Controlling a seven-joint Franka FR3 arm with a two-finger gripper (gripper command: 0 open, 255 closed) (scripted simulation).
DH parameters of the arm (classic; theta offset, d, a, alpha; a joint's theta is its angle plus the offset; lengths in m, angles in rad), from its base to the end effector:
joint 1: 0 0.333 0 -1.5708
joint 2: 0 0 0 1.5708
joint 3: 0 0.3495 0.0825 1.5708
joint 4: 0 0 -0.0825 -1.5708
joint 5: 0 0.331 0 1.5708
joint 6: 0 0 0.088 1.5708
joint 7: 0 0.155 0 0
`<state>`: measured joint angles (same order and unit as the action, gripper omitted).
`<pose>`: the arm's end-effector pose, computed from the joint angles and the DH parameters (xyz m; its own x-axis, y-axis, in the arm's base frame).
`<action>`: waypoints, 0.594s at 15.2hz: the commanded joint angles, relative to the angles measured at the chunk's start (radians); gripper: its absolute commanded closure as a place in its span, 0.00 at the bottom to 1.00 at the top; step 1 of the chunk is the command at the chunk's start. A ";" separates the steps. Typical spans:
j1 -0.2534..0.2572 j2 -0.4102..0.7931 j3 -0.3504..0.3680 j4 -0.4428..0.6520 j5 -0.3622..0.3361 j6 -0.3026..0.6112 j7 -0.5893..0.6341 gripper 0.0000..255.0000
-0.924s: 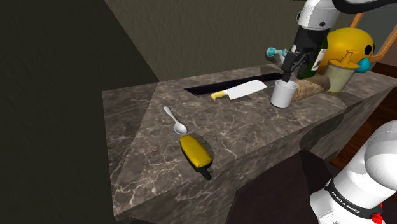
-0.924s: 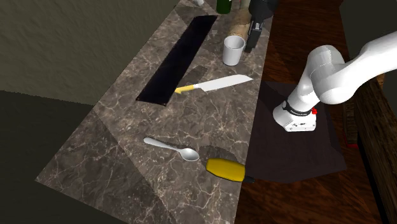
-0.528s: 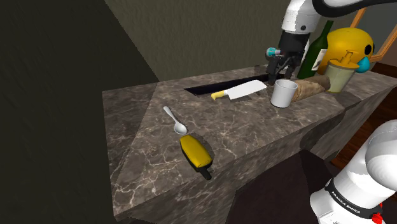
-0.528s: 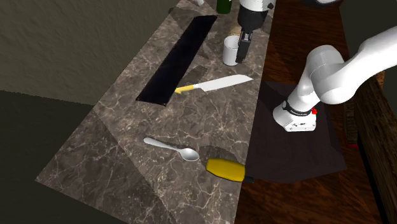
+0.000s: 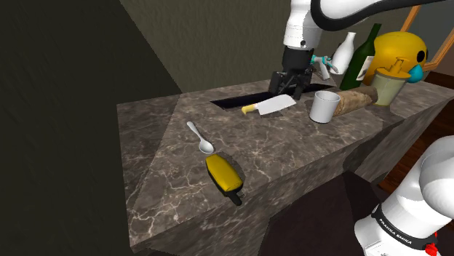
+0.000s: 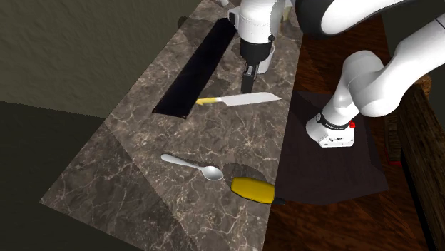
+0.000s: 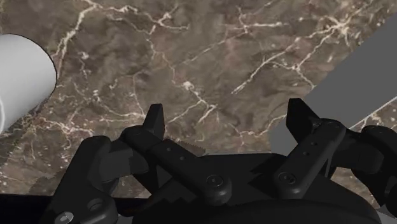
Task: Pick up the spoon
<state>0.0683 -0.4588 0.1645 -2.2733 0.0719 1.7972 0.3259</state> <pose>0.3337 0.0971 0.5239 0.9917 -0.1273 -0.0199 -0.1271 -0.9918 0.0098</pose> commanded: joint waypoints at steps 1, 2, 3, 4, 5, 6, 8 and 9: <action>0.009 0.071 0.022 0.042 0.018 0.025 0.031 0.00; 0.013 0.104 0.032 0.063 0.026 0.034 0.046 0.00; 0.018 0.136 0.042 0.085 0.033 0.043 0.062 0.00; 0.022 0.169 0.053 0.108 0.039 0.052 0.077 0.00; 0.027 0.202 0.062 0.132 0.045 0.059 0.092 0.00; 0.032 0.236 0.072 0.158 0.049 0.067 0.107 0.00; 0.041 0.304 0.090 0.212 0.056 0.079 0.138 0.00; 0.046 0.338 0.098 0.240 0.059 0.084 0.153 0.00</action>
<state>0.1102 -0.1569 0.2546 -2.0604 0.1271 1.8732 0.4638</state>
